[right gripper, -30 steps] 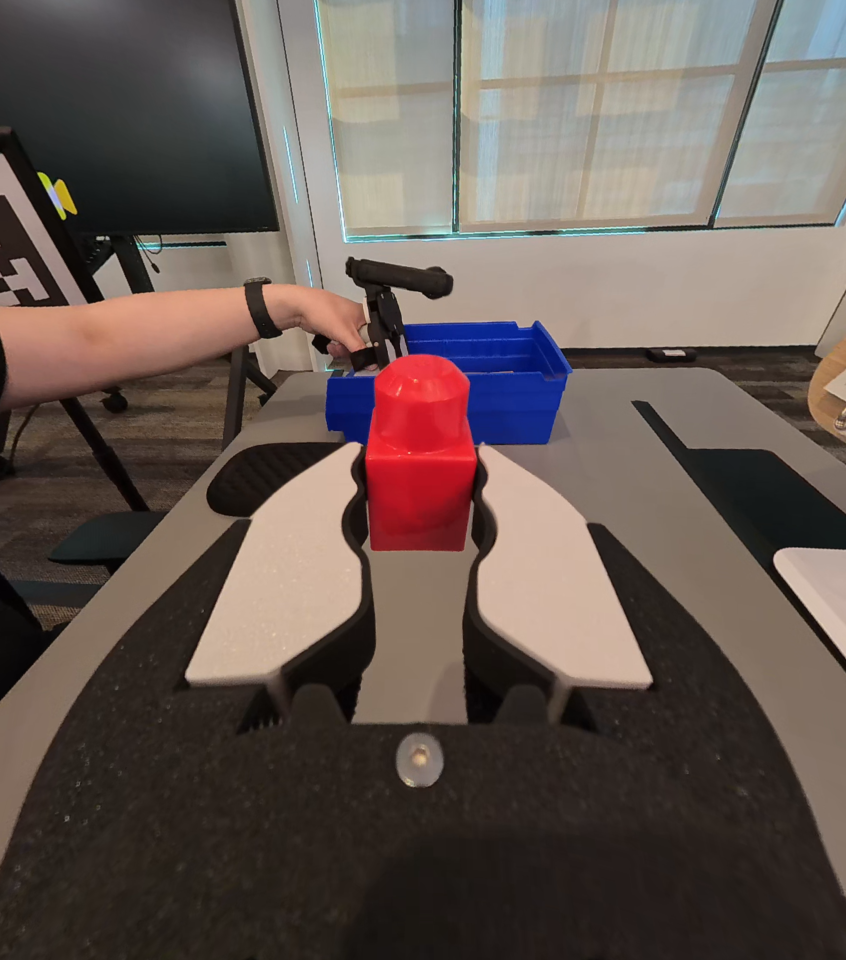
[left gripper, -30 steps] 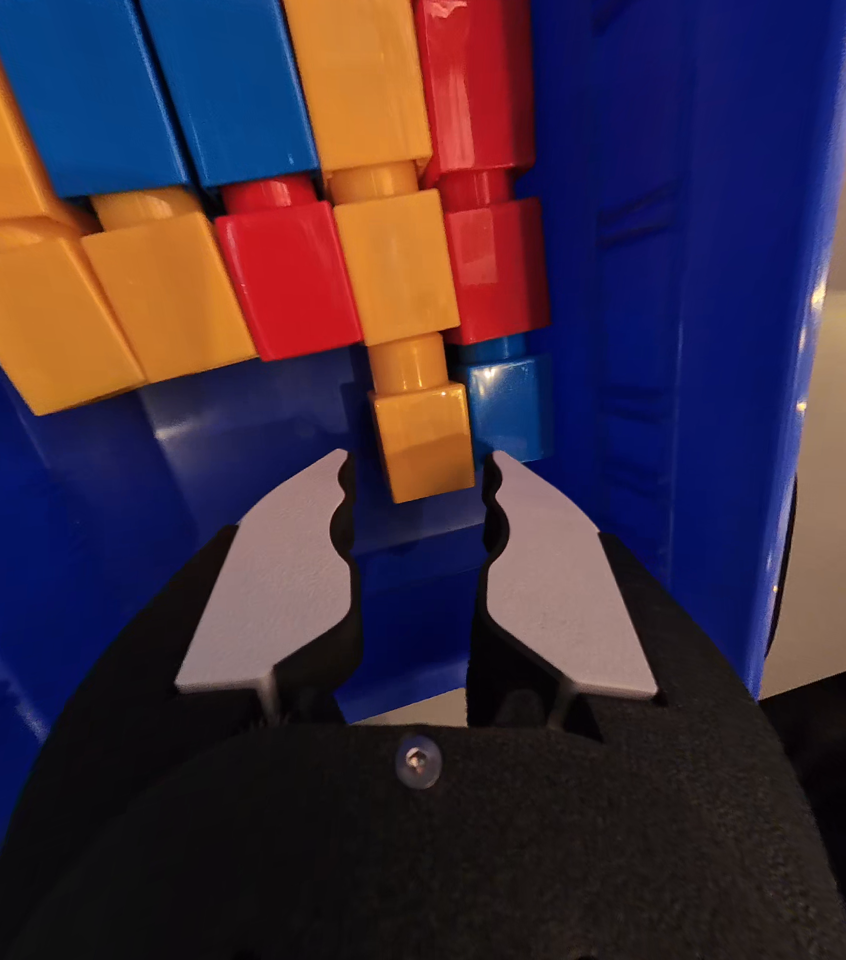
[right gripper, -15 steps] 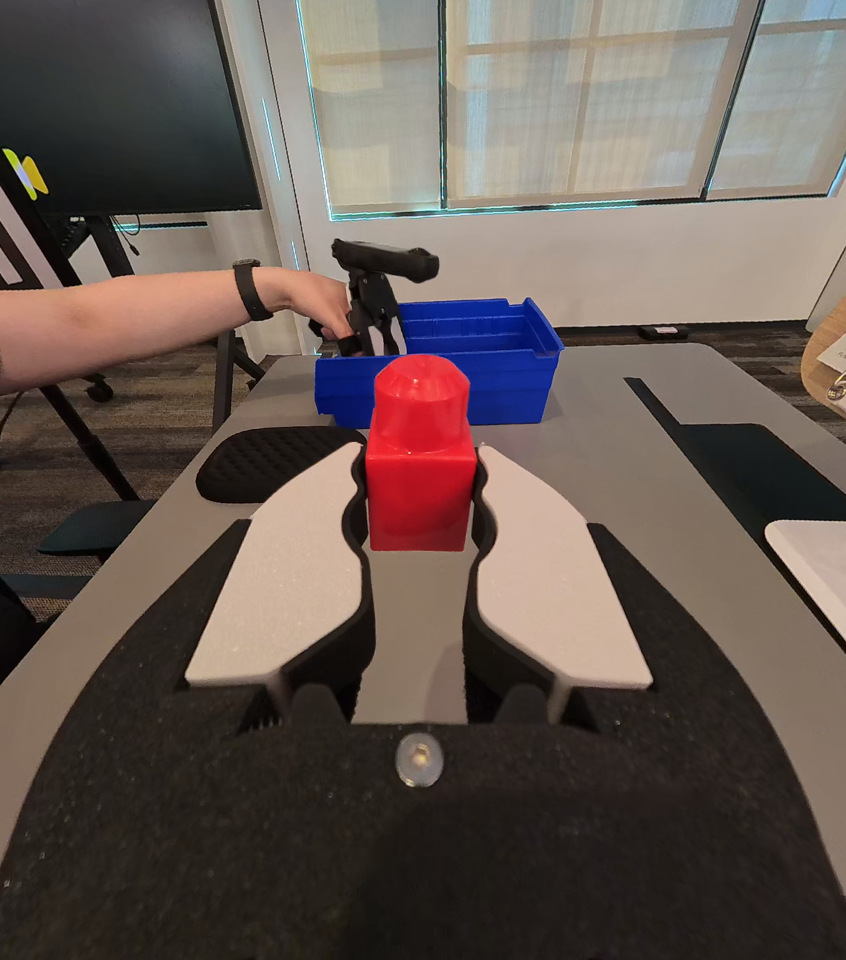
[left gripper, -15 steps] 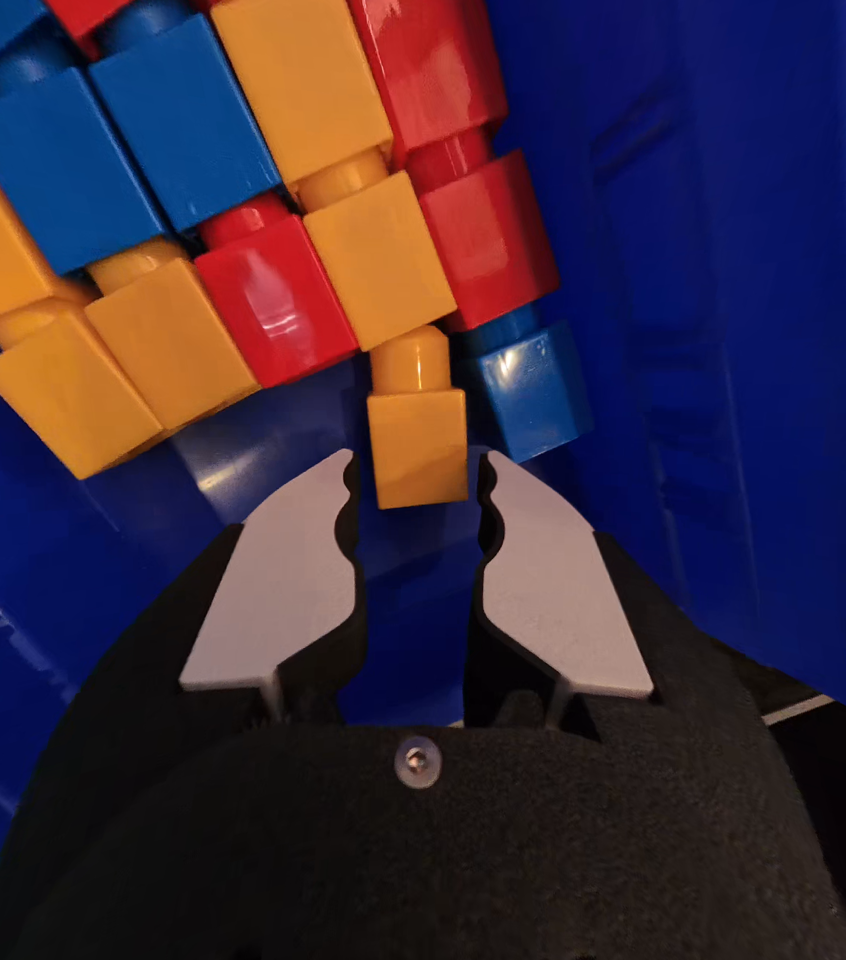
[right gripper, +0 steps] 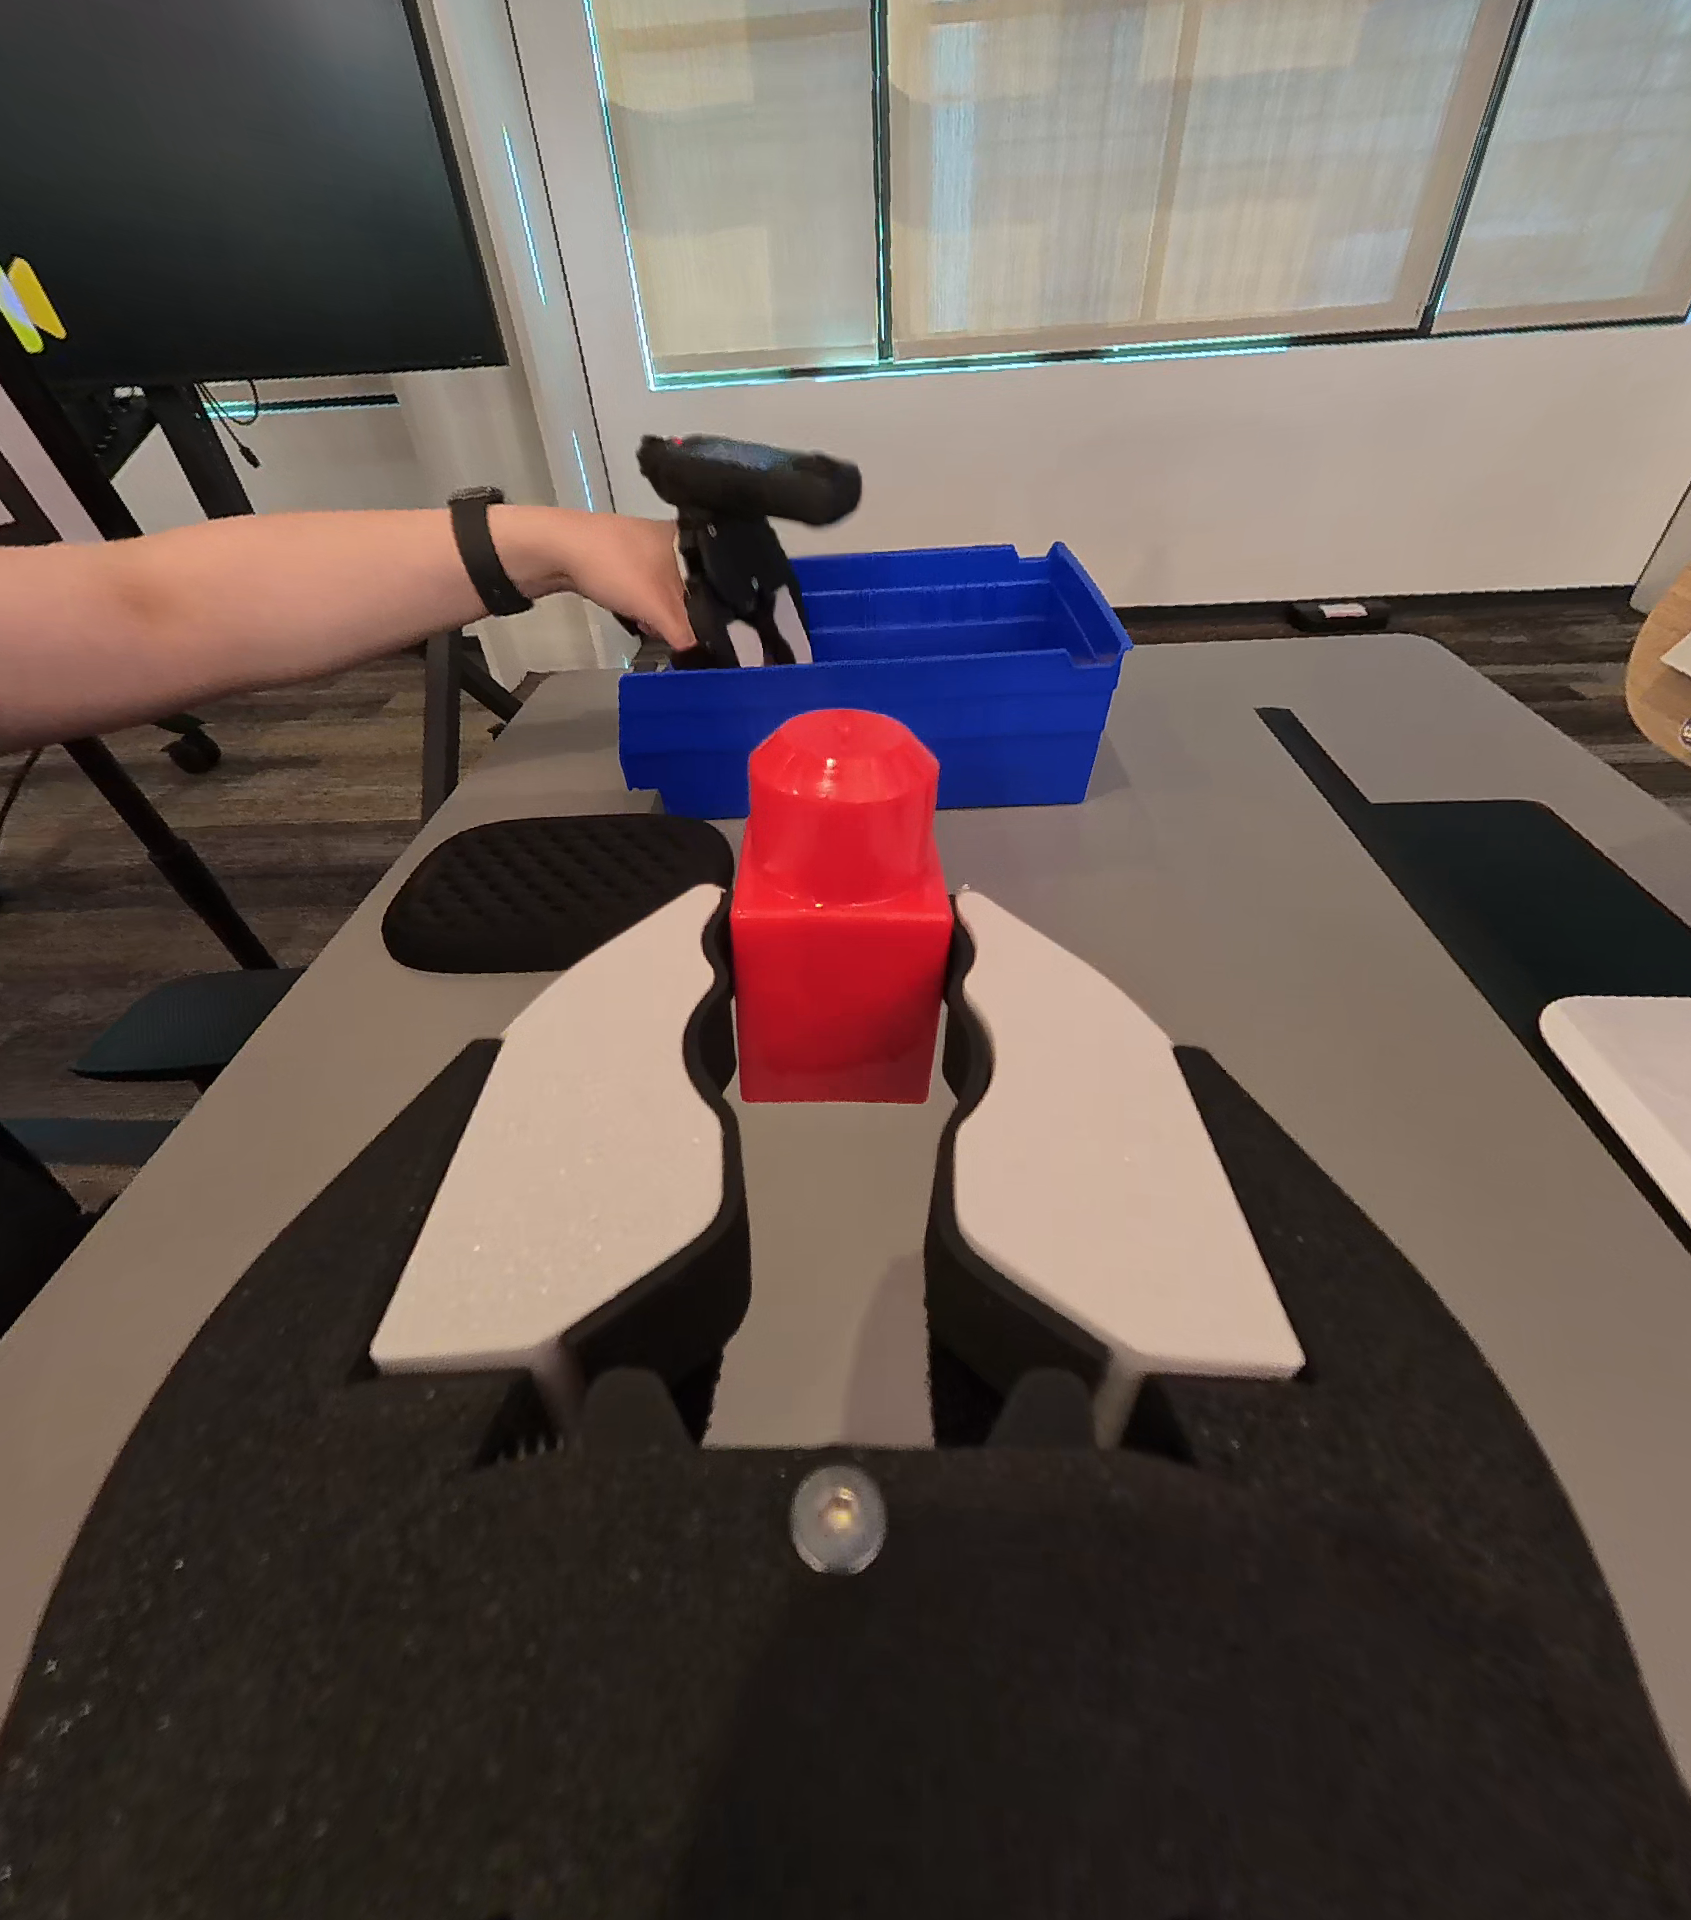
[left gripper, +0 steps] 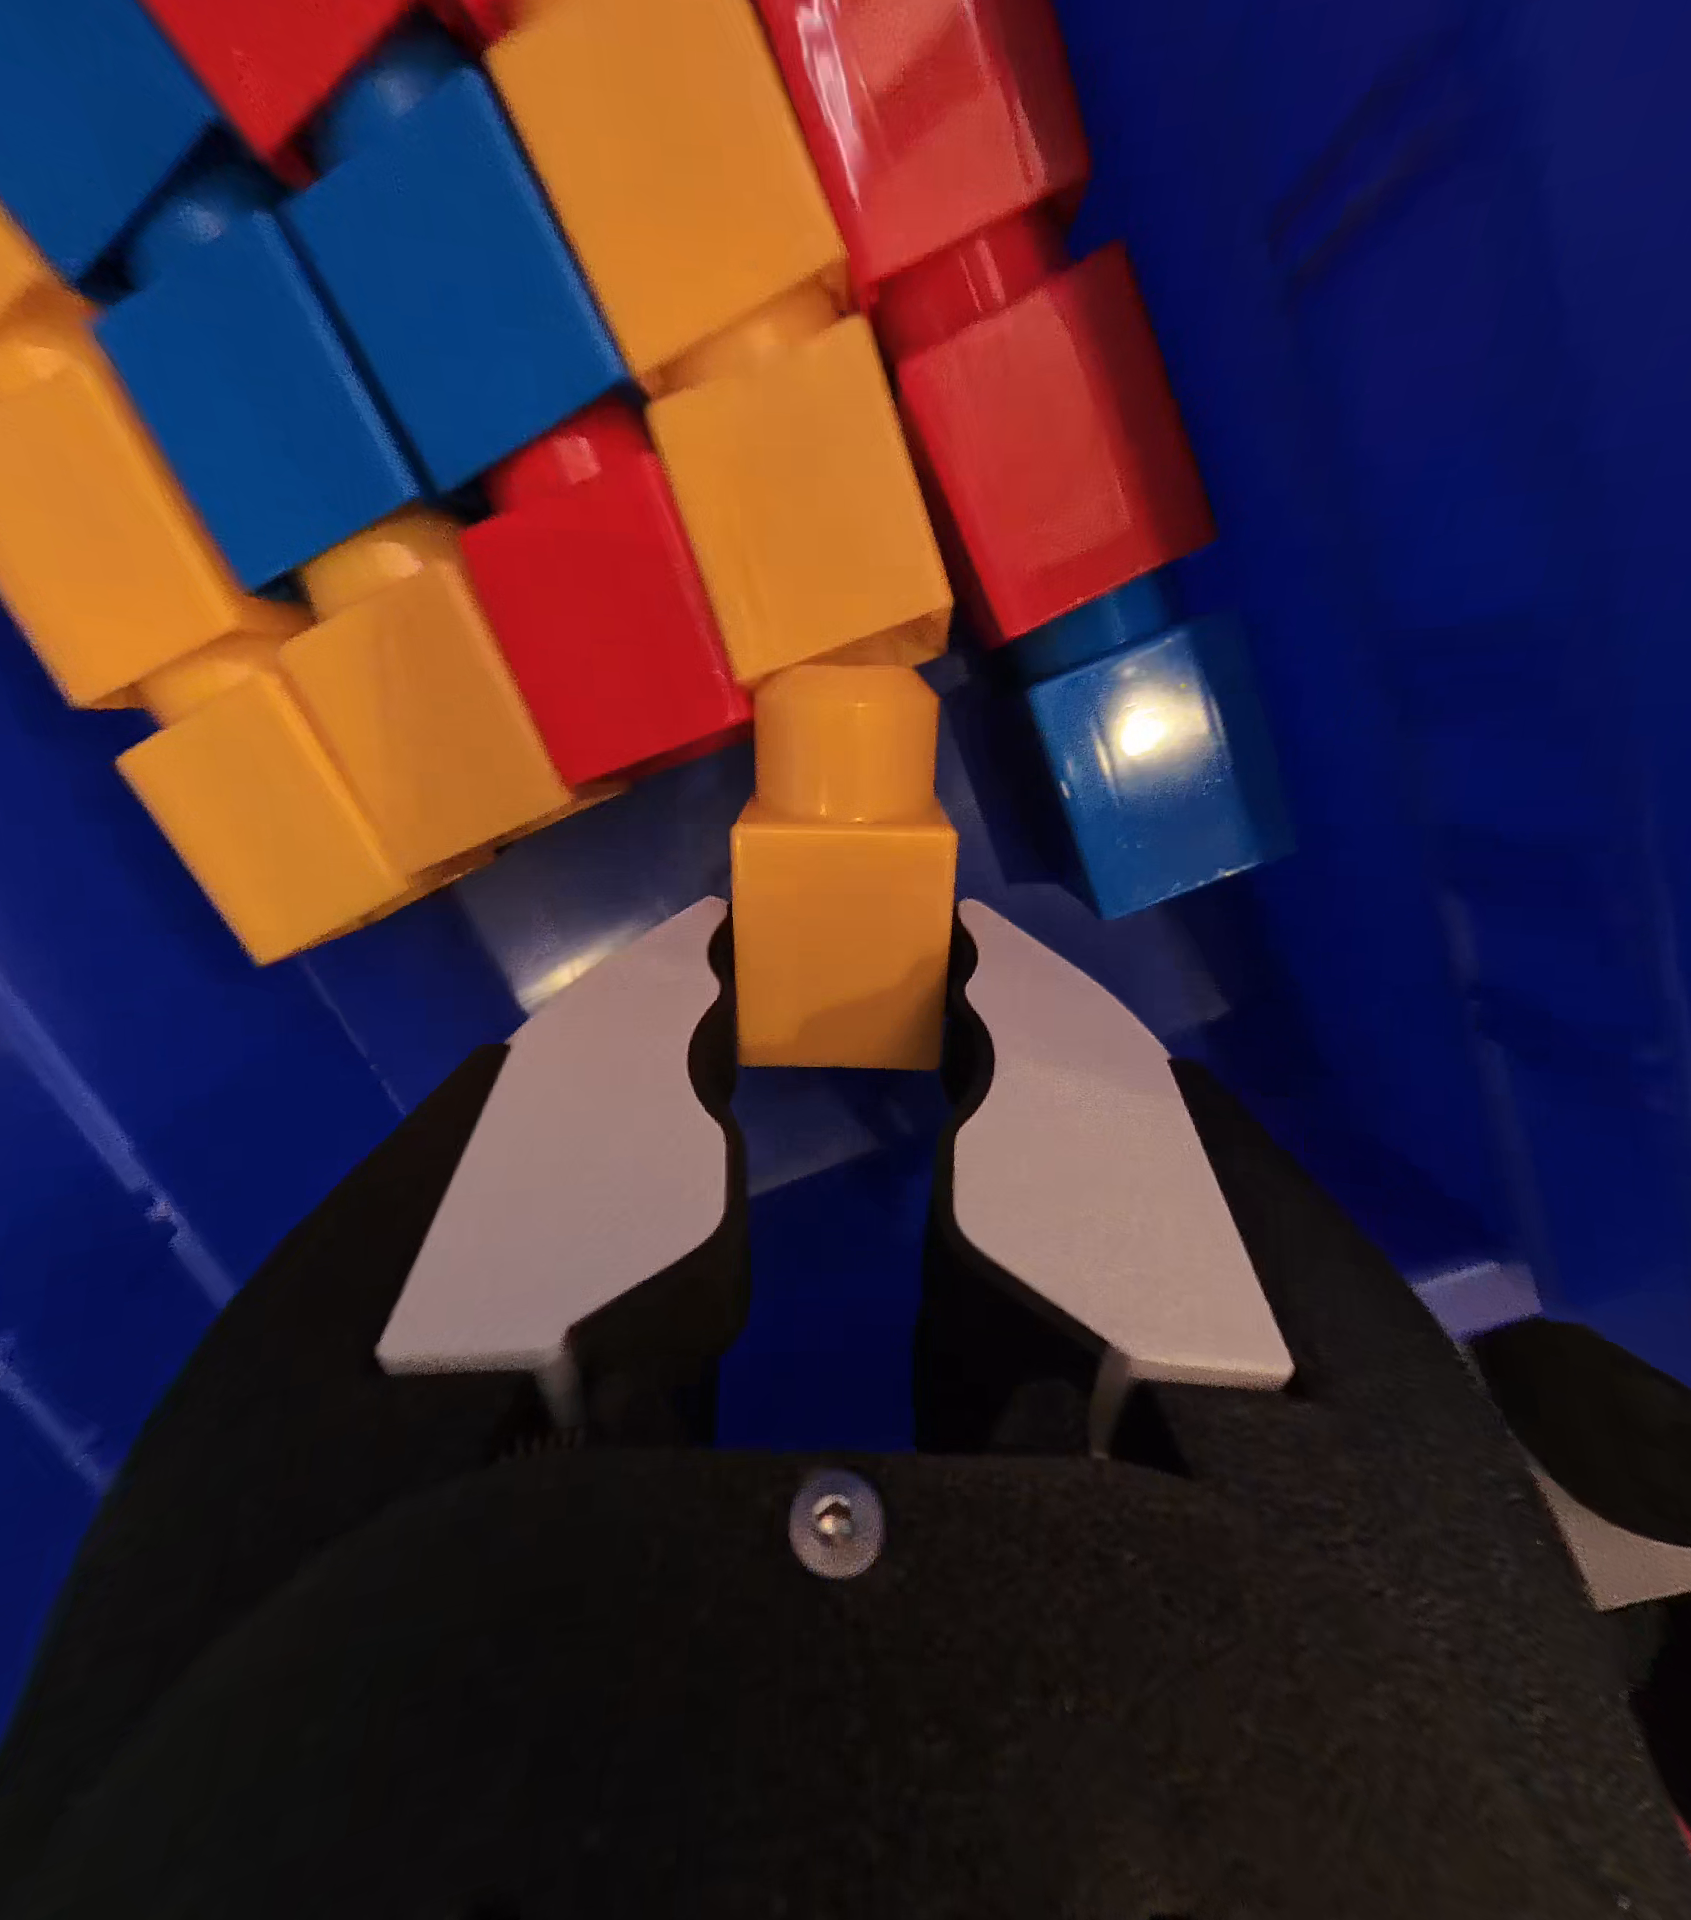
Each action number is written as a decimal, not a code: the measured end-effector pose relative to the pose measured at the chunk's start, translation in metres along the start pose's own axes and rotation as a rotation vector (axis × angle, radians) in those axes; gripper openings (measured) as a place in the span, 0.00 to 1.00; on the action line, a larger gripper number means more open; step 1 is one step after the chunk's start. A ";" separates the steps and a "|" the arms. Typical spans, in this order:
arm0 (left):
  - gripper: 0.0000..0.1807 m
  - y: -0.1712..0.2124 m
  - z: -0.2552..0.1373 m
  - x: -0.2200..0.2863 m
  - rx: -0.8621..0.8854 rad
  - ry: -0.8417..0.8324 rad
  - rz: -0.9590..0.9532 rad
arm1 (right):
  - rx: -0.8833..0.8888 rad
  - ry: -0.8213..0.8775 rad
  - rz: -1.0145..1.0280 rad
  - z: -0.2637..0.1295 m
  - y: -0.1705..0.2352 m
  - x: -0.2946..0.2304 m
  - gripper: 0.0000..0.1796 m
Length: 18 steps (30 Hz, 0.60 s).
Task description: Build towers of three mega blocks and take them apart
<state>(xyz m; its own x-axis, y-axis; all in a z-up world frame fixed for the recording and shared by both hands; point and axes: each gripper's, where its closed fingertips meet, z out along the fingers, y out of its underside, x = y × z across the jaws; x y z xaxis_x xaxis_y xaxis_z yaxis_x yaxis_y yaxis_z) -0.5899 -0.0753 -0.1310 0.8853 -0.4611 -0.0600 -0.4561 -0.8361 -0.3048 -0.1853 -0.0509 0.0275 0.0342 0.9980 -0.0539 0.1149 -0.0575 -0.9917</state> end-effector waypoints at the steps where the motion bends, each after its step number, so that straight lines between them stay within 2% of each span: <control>1: 0.20 -0.002 -0.008 -0.001 0.046 0.006 -0.018 | -0.005 -0.002 0.001 0.001 0.001 0.000 0.20; 6: 0.20 -0.033 -0.070 0.002 0.374 0.076 -0.088 | -0.017 -0.018 -0.002 0.012 0.003 -0.002 0.20; 9: 0.20 -0.076 -0.128 0.034 0.710 0.268 -0.125 | -0.025 -0.043 -0.011 0.024 0.003 -0.009 0.20; 12: 0.20 -0.114 -0.181 0.078 0.969 0.483 -0.130 | -0.046 -0.071 -0.033 0.039 0.002 -0.020 0.20; 18: 0.20 -0.181 -0.241 0.174 1.202 0.833 -0.065 | -0.021 -0.119 0.003 0.067 -0.015 -0.045 0.20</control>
<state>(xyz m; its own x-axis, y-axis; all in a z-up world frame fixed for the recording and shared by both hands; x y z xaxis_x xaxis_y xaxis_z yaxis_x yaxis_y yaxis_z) -0.3750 -0.0761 0.1425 0.4032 -0.8167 0.4128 0.2999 -0.3082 -0.9028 -0.2556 -0.0932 0.0372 -0.0832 0.9939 -0.0719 0.1359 -0.0602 -0.9889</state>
